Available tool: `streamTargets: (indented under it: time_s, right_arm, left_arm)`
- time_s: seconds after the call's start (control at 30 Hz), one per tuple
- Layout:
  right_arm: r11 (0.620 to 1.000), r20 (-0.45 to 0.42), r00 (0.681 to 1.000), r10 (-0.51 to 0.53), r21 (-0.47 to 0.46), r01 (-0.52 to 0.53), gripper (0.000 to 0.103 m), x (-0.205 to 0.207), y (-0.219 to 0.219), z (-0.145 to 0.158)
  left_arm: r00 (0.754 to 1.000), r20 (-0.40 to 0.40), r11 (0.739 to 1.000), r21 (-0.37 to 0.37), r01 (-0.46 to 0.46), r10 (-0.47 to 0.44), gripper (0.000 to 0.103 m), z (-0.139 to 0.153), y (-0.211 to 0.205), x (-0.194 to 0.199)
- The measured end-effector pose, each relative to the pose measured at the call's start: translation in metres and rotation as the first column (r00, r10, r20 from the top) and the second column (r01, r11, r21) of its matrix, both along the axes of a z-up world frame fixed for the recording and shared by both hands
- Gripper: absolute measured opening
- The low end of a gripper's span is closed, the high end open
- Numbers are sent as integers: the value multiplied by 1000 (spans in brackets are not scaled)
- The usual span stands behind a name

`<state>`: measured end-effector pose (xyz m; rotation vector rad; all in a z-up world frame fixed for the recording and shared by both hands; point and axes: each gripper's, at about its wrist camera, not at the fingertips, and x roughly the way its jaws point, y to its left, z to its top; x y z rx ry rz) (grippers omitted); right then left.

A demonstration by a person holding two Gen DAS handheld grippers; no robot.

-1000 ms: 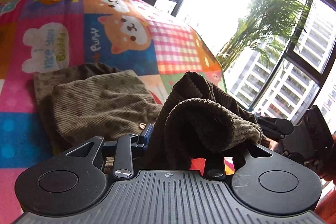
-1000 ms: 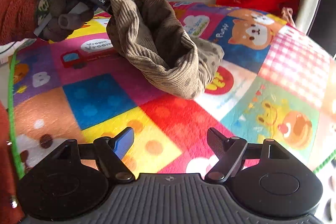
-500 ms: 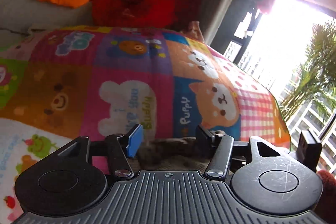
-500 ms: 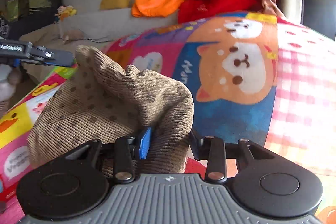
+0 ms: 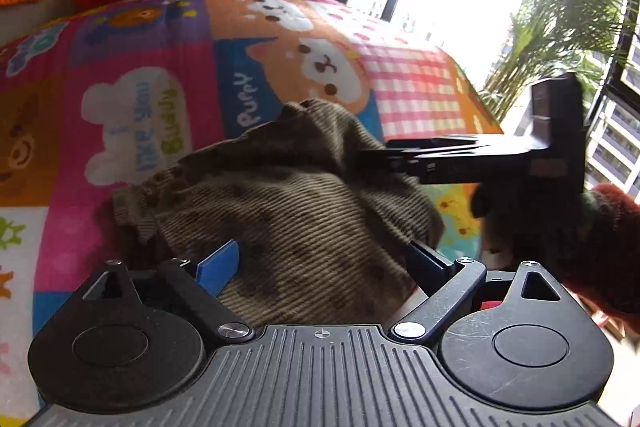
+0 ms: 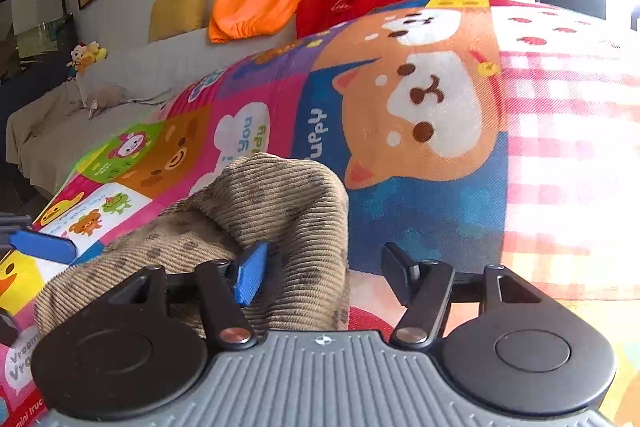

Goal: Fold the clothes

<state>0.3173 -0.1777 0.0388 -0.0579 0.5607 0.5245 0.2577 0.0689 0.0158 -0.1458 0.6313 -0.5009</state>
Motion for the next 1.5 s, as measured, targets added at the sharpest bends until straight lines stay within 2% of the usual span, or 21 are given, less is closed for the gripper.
streamTargets:
  time_s: [0.03, 0.1, 0.13, 0.2, 0.27, 0.3, 0.33, 0.4, 0.43, 0.5, 0.53, 0.57, 0.7, 0.87, 0.97, 1.07, 1.17, 1.23, 1.33, 1.4, 1.5]
  right_arm:
    - [1000, -1, 1000, -5, 21, 5, 76, -9, -8, 5]
    - [998, -8, 1000, -13, 67, 14, 84, -28, -24, 15]
    - [995, -33, 999, -3, 98, 7, 85, -37, -31, 17]
    - [984, -142, 990, 19, 180, 7, 85, -50, -45, 12]
    - [970, -269, 963, 25, 238, 41, 85, -59, -54, 0]
    - [959, -326, 945, 39, 278, 57, 84, -61, -55, -9]
    - [945, -380, 923, 56, 319, 74, 82, -63, -56, -19]
    - [904, -470, 875, 114, 414, 104, 70, -61, -53, -38]
    - [886, -498, 857, 133, 447, 122, 68, -56, -49, -46]
    - [847, -547, 819, 172, 507, 161, 57, -47, -41, -62]
    - [845, -554, 817, 160, 505, 176, 55, -43, -38, -65]
    - [845, -559, 816, 146, 499, 191, 54, -39, -35, -68]
    - [840, -540, 830, 138, 507, 191, 53, -28, -33, -65]
    - [879, -484, 872, 64, 441, 180, 53, -16, -43, -51]
    - [906, -413, 911, -6, 384, 180, 53, -7, -51, -36]
    - [940, -323, 945, -41, 309, 146, 54, 8, -52, -21]
    - [957, -280, 959, -53, 259, 128, 56, 23, -52, -11]
    - [965, -262, 963, -62, 231, 125, 57, 28, -52, -7]
    - [971, -252, 965, -67, 206, 121, 57, 23, -56, -7]
    - [974, -246, 967, -67, 194, 117, 59, 16, -60, -7]
    - [978, -238, 969, -68, 176, 112, 69, 7, -65, -8]
  left_arm:
    - [1000, -18, 1000, 12, -24, 25, 93, -6, 1, 9]
    - [997, -54, 998, -3, -59, 59, 96, -12, 10, 27]
    - [995, -72, 997, -18, -75, 73, 96, -13, 16, 34]
    - [992, -77, 995, -24, -99, 97, 93, -6, 24, 46]
    - [995, -27, 995, -29, -98, 98, 92, 10, 30, 50]
    - [996, -8, 995, -55, -84, 84, 94, 17, 33, 52]
    - [998, -1, 994, -92, -60, 61, 96, 22, 35, 56]
    - [1000, -14, 989, -150, -18, 16, 98, 23, 37, 66]
    - [999, -39, 988, -155, -13, 7, 98, 18, 35, 74]
    - [996, -85, 990, -135, -28, 16, 98, 4, 31, 88]
    - [994, -104, 992, -123, -37, 24, 98, -3, 30, 93]
    - [992, -125, 992, -121, -43, 28, 98, -11, 30, 98]
    - [982, -189, 978, -208, -26, -14, 98, -28, 35, 91]
    - [976, -194, 968, -247, 46, -96, 98, -27, 23, 54]
    - [970, -193, 958, -271, 94, -150, 98, -26, 13, 31]
    - [955, -173, 935, -306, 180, -241, 98, -24, -18, 5]
    - [928, -176, 893, -377, 245, -329, 98, -25, -42, -11]
    - [910, -170, 871, -400, 286, -377, 98, -24, -55, -21]
    - [912, -157, 879, -370, 302, -380, 99, -20, -60, -31]
    - [915, -155, 875, -388, 289, -372, 99, -17, -51, -33]
    - [942, -123, 885, -398, 241, -311, 100, -6, -30, -34]
